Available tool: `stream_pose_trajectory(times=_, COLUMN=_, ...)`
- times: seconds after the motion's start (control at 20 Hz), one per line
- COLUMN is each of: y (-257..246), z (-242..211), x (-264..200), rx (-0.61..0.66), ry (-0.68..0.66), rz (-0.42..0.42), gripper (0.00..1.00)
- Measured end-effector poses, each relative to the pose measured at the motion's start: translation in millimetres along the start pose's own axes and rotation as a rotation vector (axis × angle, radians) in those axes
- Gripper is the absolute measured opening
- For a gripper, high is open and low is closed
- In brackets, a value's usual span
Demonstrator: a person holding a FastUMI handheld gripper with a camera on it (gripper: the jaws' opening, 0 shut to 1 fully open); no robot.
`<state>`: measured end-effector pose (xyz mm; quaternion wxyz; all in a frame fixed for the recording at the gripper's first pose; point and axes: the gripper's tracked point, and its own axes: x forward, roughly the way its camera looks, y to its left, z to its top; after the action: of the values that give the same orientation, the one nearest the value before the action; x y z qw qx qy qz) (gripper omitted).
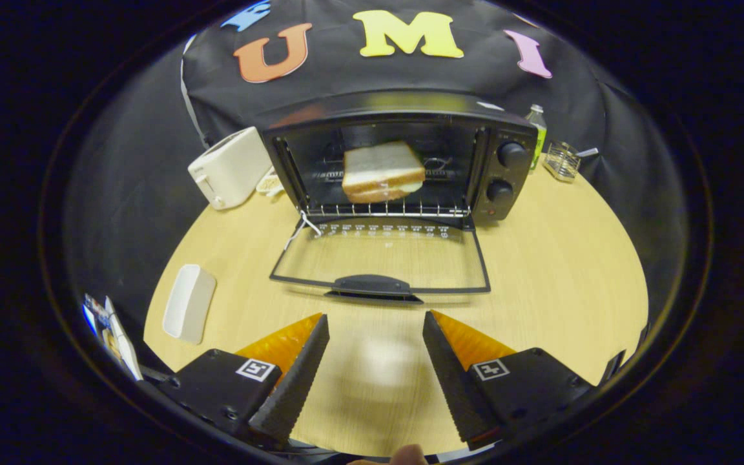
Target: Open the toaster oven, put the food inside, and close the toaster oven door.
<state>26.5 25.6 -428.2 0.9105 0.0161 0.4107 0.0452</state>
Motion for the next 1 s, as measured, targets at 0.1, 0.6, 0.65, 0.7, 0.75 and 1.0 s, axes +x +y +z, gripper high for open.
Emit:
stream_pose_trajectory(times=0.1, y=-1, z=-11, x=17, rx=0.003, ry=0.024, rz=-0.012, gripper=0.96)
stream_pose_trajectory(times=0.6, y=-12, z=-14, x=69, rx=-0.001, ry=0.075, rz=-0.106, gripper=0.96)
stream_pose_trajectory(times=0.65, y=-15, z=-8, x=73, rx=-0.003, ry=0.048, rz=-0.129, gripper=0.96)
stream_pose_trajectory(times=0.7, y=-15, z=-9, x=75, rx=-0.013, ry=0.063, rz=-0.134, gripper=0.96)
stream_pose_trajectory(times=0.75, y=-15, z=-6, x=71, rx=-0.014, ry=0.061, rz=-0.132, gripper=0.97)
stream_pose_trajectory(times=1.0, y=-14, z=6, x=50, rx=-0.061, ry=0.022, rz=-0.109, gripper=0.97)
